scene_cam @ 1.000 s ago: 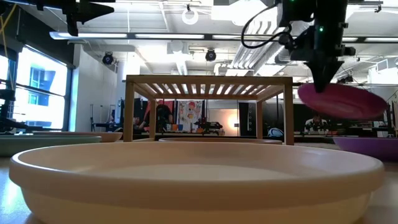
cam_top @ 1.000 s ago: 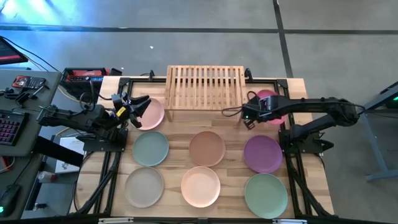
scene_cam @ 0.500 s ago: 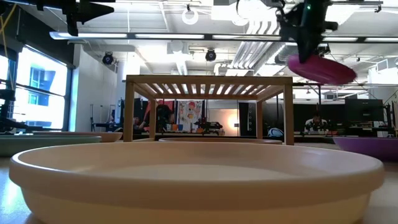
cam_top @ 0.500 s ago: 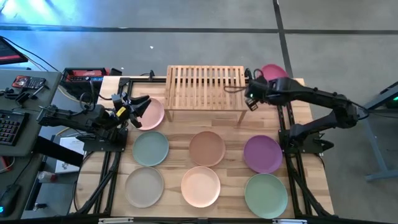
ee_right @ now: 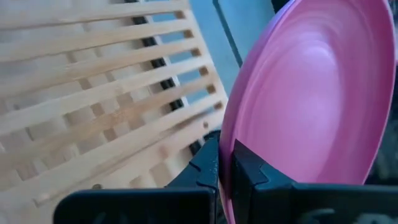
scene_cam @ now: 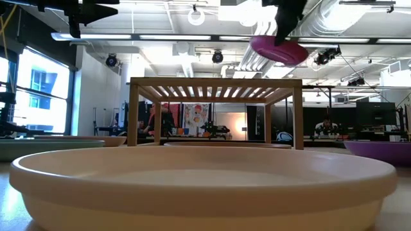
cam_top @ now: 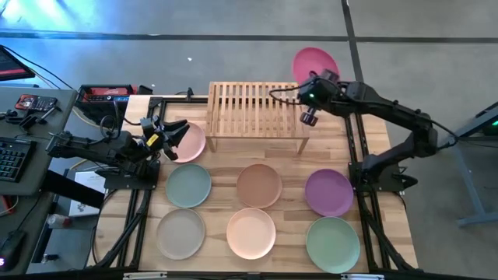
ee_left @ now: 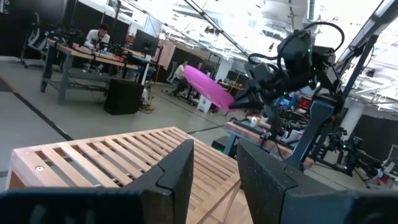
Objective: Place and stack plates onto a shelf
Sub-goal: Put the pink plate on the shelf
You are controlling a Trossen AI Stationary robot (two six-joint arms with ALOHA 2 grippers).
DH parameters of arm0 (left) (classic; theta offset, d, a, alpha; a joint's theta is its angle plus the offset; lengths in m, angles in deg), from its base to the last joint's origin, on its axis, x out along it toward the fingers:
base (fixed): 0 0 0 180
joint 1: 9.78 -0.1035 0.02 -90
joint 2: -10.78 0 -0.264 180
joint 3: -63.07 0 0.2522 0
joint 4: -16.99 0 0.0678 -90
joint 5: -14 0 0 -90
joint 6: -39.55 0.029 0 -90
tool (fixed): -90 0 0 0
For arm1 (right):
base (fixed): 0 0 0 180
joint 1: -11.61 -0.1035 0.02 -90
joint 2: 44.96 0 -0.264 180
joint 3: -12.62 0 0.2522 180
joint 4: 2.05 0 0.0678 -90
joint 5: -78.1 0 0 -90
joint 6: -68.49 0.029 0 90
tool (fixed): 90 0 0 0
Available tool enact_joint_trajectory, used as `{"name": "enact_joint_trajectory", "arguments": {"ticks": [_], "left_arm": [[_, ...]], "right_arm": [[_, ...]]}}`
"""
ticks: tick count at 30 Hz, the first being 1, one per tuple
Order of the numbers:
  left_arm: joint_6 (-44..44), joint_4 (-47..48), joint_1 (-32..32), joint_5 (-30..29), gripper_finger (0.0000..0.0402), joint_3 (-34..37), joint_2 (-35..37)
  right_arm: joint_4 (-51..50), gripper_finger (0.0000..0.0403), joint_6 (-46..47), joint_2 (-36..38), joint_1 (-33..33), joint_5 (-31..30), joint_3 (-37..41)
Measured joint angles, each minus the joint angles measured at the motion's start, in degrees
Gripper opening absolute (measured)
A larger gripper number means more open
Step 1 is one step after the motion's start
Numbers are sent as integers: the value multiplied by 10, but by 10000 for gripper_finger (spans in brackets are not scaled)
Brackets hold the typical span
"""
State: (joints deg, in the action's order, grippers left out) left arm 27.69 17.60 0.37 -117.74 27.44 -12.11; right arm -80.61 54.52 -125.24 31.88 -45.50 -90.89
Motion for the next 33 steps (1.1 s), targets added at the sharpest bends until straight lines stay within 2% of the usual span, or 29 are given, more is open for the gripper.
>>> {"name": "enact_joint_trajectory", "arguments": {"ticks": [3, 7, 15, 22, 27, 33], "left_arm": [[0, 0, 0, 0, 113, 0, 0], [-6, 0, 0, 0, 113, 0, 0], [-15, 1, 0, 0, 113, 0, 0], [-15, 1, 0, 0, 113, 0, 0], [-15, 1, 0, 0, 113, 0, 0], [-15, 4, 0, 0, 113, 0, 0]], "right_arm": [[-2, 0, -57, -35, 0, 24, -28], [-22, 0, -74, -76, 0, 50, -55], [-54, 0, -14, -129, -32, 104, -59], [-55, 0, 17, -161, -72, 113, -58], [-61, 0, 52, -169, -78, 124, -58], [-57, 0, 54, -169, -75, 180, -58]]}}
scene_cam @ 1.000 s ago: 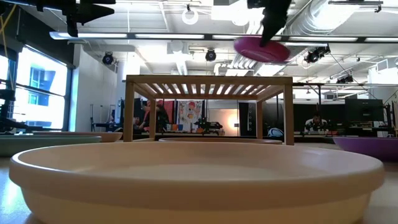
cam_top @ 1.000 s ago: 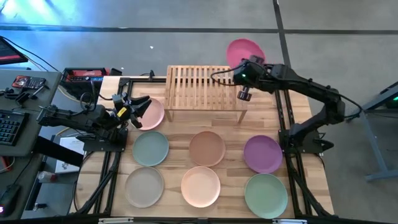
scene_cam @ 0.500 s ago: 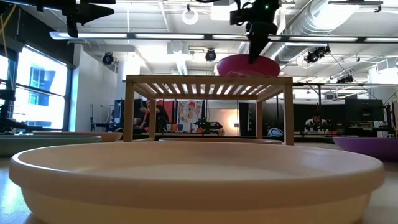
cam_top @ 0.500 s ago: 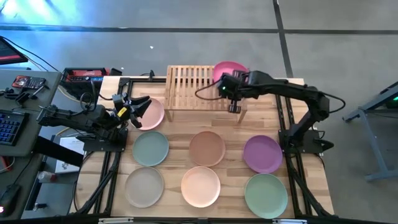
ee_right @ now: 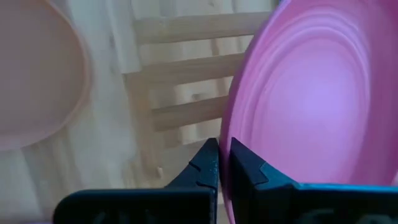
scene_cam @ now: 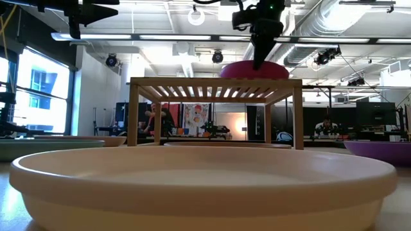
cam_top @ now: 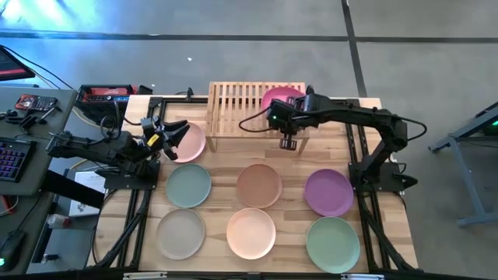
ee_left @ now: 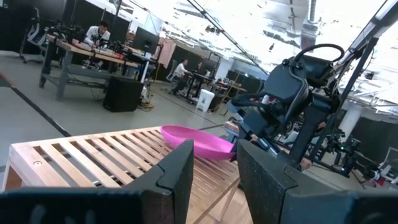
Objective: Place and stack plates onto a shelf
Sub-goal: Put the pink plate on the shelf
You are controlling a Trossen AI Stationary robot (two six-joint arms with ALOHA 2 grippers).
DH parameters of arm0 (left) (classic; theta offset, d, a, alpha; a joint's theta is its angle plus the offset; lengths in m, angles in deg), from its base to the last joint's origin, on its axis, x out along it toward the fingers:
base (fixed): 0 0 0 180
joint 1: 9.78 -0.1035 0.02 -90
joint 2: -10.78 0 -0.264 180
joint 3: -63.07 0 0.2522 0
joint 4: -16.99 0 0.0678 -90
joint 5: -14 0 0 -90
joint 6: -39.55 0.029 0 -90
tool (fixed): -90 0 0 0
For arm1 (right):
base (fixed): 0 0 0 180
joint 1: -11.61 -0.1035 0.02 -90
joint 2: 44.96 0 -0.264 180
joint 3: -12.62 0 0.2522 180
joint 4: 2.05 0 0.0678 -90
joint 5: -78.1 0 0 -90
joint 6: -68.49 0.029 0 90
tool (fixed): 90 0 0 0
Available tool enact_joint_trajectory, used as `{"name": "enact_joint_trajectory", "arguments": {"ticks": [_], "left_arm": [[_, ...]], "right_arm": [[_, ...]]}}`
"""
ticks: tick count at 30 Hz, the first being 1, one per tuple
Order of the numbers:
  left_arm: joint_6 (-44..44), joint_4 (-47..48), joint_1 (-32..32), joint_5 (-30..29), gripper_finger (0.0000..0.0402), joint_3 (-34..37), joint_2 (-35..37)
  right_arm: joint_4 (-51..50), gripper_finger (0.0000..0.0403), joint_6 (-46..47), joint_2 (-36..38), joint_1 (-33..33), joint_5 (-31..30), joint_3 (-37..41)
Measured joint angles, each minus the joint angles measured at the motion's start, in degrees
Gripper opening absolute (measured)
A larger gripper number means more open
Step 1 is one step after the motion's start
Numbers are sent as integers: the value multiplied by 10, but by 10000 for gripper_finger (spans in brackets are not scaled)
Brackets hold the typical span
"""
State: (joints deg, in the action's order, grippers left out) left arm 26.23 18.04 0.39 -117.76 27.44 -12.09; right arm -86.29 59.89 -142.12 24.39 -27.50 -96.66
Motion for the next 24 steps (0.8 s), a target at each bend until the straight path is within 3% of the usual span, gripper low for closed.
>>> {"name": "enact_joint_trajectory", "arguments": {"ticks": [17, 24], "left_arm": [[-1, 13, 0, 0, 113, 0, 0], [-1, 14, 0, 6, 113, 0, 0]], "right_arm": [[19, 2, -6, -10, 11, 21, 0], [22, 55, -2, -11, 11, 22, 0]]}}
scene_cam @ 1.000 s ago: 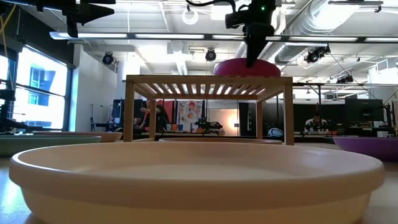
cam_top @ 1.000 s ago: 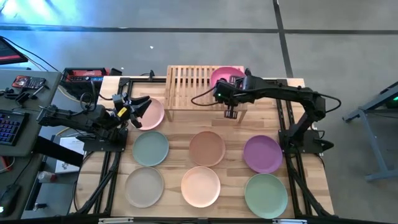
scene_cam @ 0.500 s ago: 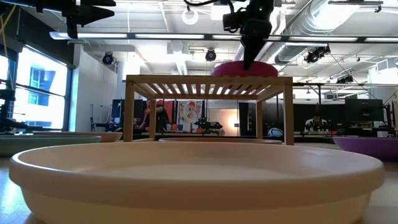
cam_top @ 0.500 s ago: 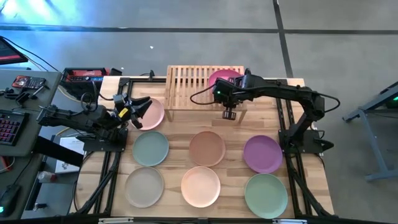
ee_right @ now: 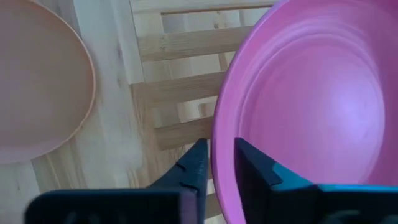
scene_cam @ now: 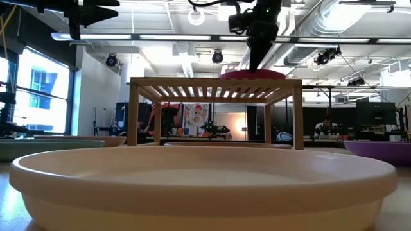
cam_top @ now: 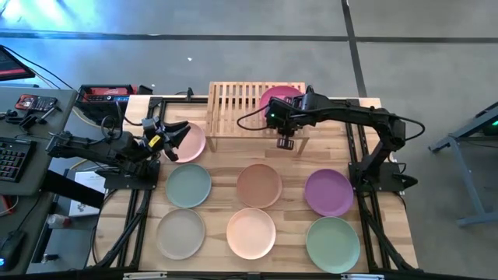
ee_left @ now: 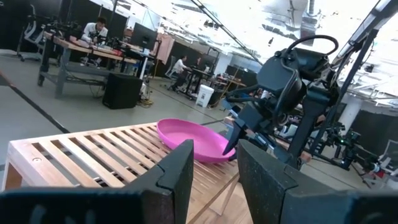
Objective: Place and stack plates onto a shelf
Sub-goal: Put the pink plate on the shelf, then stack the orange plate on top of the pink plate on the shelf
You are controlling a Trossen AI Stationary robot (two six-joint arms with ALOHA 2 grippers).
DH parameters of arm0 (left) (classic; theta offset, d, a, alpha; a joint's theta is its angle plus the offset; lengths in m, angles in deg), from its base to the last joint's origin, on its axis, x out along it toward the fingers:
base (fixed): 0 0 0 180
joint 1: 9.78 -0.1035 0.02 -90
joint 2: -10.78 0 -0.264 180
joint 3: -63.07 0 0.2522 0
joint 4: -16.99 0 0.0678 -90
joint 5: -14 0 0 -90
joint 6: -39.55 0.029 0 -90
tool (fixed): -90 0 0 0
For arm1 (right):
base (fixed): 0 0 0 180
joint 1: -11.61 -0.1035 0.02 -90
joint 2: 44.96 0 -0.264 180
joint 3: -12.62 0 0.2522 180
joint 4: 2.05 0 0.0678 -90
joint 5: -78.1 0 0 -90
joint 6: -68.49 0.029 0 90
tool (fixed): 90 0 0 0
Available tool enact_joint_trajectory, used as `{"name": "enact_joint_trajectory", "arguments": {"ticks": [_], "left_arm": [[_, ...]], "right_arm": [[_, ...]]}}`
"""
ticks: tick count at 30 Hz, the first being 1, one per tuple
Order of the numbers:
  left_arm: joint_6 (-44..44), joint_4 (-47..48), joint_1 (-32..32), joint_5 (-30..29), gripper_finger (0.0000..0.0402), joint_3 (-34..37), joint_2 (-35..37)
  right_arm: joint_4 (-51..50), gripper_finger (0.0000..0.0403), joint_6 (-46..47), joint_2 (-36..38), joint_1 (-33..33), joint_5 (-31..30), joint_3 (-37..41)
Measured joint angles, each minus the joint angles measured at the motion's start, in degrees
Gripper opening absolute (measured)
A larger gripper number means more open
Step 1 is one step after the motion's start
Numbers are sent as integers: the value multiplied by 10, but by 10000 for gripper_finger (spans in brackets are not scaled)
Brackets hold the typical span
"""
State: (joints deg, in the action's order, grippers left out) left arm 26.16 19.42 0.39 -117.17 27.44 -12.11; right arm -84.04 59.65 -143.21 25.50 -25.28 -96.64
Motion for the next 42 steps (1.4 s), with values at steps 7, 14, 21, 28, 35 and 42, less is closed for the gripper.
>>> {"name": "enact_joint_trajectory", "arguments": {"ticks": [7, 14, 21, 28, 35, 42], "left_arm": [[0, 0, 0, 0, 113, 0, 0], [-12, 57, 0, 1, 113, 0, 0], [-100, 168, 0, 2, 113, 0, 0], [-131, 235, 0, 50, 113, -4, 0], [-165, 455, -5, 60, 113, -93, -23], [-248, 627, -35, 126, 113, -144, -63]], "right_arm": [[-5, 104, 2, 0, -1, 0, -15], [-46, 113, 59, 0, -11, 1, -106], [-85, 113, 134, 0, -32, 1, -205], [-111, 113, 187, 0, -65, 1, -267], [-113, 113, 195, 0, -98, 1, -276], [-110, 112, 225, 0, -111, -1, -274]]}}
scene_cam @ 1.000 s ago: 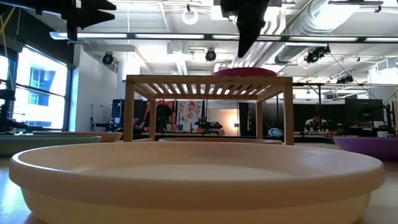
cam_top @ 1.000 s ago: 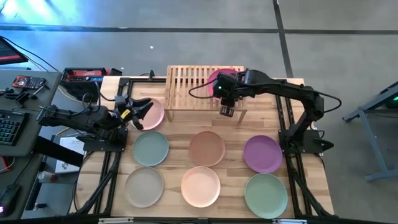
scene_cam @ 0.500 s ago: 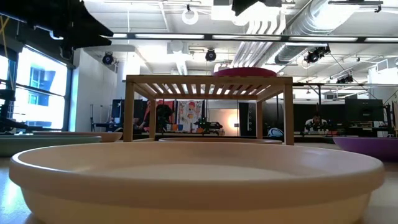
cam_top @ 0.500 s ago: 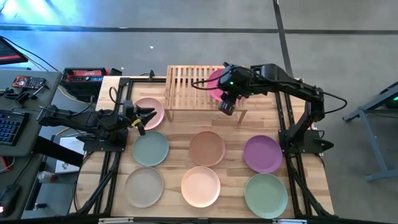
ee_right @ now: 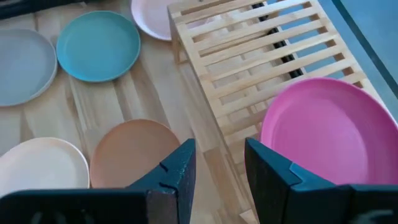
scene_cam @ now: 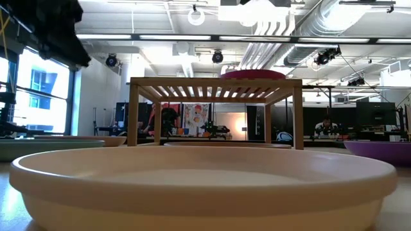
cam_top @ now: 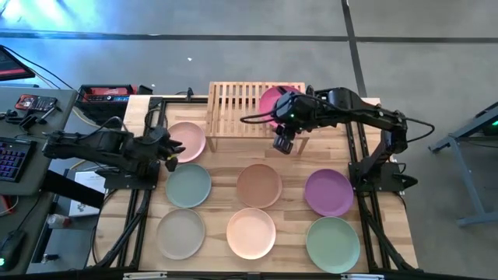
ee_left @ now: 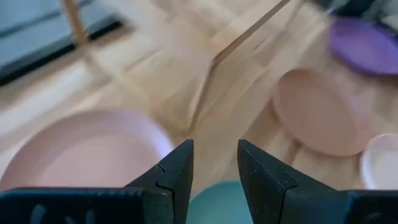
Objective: Place and stack plates onto a shelf
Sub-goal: Stack the orange plate on top of the pink plate on the shelf
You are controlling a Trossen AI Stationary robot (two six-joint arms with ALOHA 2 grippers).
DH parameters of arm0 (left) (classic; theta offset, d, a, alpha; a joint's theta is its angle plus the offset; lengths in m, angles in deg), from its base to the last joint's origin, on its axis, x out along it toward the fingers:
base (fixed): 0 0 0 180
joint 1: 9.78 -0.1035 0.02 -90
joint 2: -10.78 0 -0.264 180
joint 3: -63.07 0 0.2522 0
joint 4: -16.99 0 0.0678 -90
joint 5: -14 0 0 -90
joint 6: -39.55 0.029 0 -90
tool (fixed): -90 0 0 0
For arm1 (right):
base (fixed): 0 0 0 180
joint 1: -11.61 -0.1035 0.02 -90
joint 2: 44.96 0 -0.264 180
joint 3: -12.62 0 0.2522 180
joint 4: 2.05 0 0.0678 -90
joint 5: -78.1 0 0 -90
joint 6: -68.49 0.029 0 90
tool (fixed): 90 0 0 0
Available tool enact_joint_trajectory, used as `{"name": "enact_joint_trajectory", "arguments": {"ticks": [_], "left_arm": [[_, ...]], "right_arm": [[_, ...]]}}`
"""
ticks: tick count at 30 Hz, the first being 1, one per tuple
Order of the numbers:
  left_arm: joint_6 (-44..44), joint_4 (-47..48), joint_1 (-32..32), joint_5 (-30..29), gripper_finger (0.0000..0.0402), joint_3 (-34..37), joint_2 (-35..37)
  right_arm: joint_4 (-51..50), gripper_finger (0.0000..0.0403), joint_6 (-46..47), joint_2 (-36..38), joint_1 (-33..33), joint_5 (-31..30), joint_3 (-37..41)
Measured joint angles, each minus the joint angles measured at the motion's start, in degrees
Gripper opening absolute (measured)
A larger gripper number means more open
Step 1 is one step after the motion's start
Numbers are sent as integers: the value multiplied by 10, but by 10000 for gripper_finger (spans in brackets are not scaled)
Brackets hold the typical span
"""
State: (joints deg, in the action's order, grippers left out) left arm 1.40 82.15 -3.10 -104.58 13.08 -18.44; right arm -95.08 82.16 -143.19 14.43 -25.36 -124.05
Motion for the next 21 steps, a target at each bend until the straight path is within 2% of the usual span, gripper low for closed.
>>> {"name": "enact_joint_trajectory", "arguments": {"ticks": [5, 21], "left_arm": [[-51, 61, -25, 10, 113, 0, -35], [-63, 38, -104, 120, 113, 0, -205]], "right_arm": [[0, 112, 15, 0, 0, 0, 0], [0, 112, 15, 0, 0, -1, 1]]}}
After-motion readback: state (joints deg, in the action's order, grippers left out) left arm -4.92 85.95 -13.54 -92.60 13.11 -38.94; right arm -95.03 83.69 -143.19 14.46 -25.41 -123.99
